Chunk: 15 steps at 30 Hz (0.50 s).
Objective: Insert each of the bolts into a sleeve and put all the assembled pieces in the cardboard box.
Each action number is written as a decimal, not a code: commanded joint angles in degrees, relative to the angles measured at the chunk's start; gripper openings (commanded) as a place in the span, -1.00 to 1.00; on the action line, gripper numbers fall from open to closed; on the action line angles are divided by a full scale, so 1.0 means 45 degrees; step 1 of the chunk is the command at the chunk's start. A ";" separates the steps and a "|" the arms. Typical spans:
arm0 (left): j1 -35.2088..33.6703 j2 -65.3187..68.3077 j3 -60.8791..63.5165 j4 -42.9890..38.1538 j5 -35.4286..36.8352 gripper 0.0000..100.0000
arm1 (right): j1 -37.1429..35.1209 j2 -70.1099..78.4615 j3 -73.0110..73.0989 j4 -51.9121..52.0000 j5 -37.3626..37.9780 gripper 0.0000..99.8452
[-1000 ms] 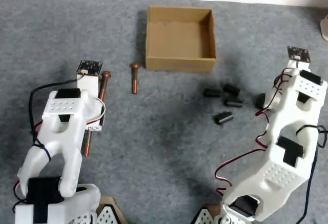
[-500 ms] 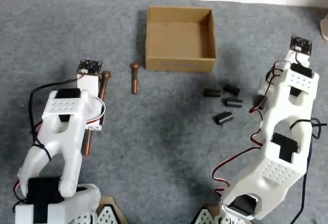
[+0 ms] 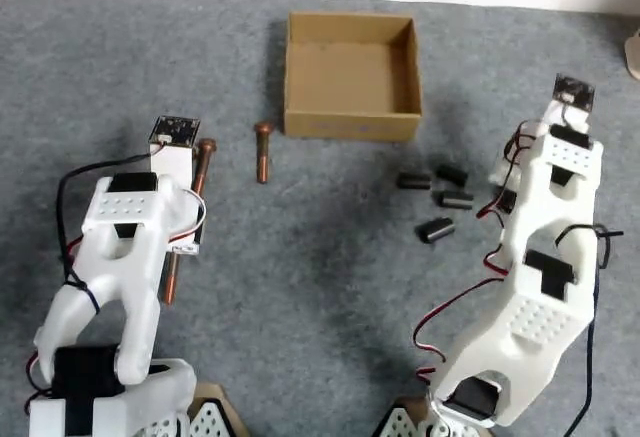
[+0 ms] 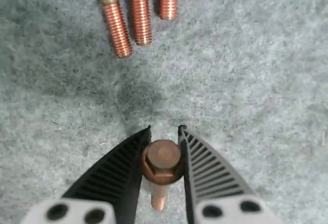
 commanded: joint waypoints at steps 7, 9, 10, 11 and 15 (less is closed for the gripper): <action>0.0244 -0.0537 -0.0029 -0.0078 0.0098 -0.99 | -0.0127 0.1553 -0.0615 -0.0186 -0.0527 -0.70; 0.0264 -0.0537 -0.0029 -0.0078 0.0098 -0.99 | -0.0166 0.1553 -0.0635 -0.0186 -0.0527 -0.79; 0.0264 -0.0537 -0.0029 -0.0078 0.0098 -0.99 | -0.0186 0.1534 -0.0635 -0.0147 -0.0527 -0.88; 0.0283 -0.0557 -0.0029 -0.0078 0.0098 -0.99 | -0.0186 0.1534 -0.0654 0.0049 -0.0527 -1.00; 0.0459 -0.0635 -0.0127 -0.0078 0.0098 -0.99 | -0.0127 0.1534 -0.2002 0.2100 -0.0430 -0.99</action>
